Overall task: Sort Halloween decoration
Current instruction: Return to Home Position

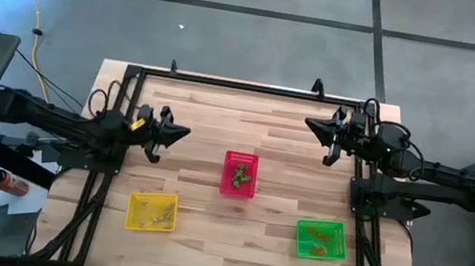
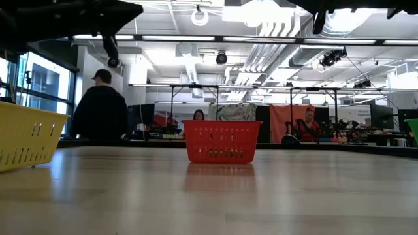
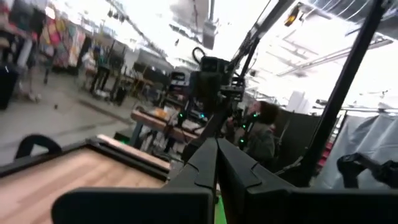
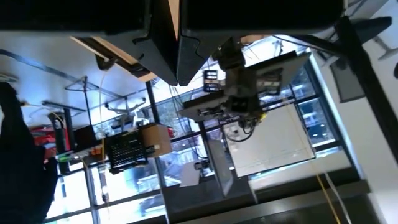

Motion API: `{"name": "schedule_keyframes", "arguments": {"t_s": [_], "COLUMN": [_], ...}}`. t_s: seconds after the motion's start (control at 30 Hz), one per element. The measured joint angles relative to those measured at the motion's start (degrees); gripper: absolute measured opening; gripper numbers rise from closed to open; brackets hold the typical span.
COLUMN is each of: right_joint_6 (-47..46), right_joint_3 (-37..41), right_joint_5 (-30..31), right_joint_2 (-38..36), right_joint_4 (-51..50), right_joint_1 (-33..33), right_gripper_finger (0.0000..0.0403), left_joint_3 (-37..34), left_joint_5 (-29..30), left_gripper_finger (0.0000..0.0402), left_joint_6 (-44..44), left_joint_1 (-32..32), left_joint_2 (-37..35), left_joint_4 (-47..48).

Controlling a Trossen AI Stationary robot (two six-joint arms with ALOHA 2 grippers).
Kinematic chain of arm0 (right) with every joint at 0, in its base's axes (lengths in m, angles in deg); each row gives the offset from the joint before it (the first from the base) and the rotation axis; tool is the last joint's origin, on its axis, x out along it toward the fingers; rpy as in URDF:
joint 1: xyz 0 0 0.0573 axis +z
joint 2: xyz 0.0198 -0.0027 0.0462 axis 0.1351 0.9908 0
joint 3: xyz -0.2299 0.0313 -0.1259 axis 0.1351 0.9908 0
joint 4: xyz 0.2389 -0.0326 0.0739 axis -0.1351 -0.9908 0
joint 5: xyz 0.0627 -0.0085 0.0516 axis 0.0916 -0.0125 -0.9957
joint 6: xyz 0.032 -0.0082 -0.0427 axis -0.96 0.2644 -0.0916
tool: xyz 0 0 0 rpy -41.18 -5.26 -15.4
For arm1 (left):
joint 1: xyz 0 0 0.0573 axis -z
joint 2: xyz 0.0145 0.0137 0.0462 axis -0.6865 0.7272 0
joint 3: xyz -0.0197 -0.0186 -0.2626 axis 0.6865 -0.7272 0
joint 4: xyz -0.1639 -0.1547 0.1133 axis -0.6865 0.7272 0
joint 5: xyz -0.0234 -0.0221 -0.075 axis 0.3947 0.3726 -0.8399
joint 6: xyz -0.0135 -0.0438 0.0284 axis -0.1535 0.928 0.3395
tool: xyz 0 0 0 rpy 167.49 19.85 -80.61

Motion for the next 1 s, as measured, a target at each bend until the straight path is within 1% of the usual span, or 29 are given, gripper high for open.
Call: {"name": "schedule_keyframes", "arguments": {"t_s": [0.07, 0.17, 0.3, 0.4, 0.53, 0.73, 0.87, 1.0], "right_joint_6": [-0.52, -0.59, -3.73, -5.63, -5.63, -6.55, -5.52, -4.31], "right_joint_3": [0.0, 0.0, 0.0, 0.0, 0.0, 0.0, -0.01, 0.0], "right_joint_5": [-0.43, -1.52, -3.51, -4.79, -4.75, -4.75, -4.72, -4.73], "right_joint_2": [0.0, -0.31, -2.75, -5.93, -11.1, -18.46, -22.38, -24.5], "right_joint_4": [-0.27, -1.17, -3.67, -6.33, -11.94, -22.83, -30.1, -33.07], "right_joint_1": [-0.88, -2.41, -4.02, -4.79, -4.83, -4.79, -4.79, -4.77], "right_gripper_finger": [0.0, 0.0, 0.0, 0.0, 0.0, 0.0, 0.0, 0.0], "left_joint_3": [-1.78, -4.67, -8.8, -8.59, -8.59, -8.57, -8.59, -8.59], "left_joint_5": [2.77, 3.61, 2.11, -0.31, -2.32, -2.35, -2.35, -2.28], "left_gripper_finger": [0.0, 0.0, 0.0, 0.0, 0.0, 0.0, 0.0, 0.0], "left_joint_6": [-3.38, -6.03, -5.49, -5.7, -3.61, -1.87, -0.98, -1.26], "left_joint_1": [2.53, 2.84, 1.1, -0.22, -0.79, -0.79, -0.79, -0.79], "left_joint_2": [-0.53, -2.69, -7.55, -11.7, -14.65, -15.14, -15.12, -15.12], "left_joint_4": [-2.43, -2.41, -1.84, 4.12, 7.23, 8.88, 10.03, 10.17]}}
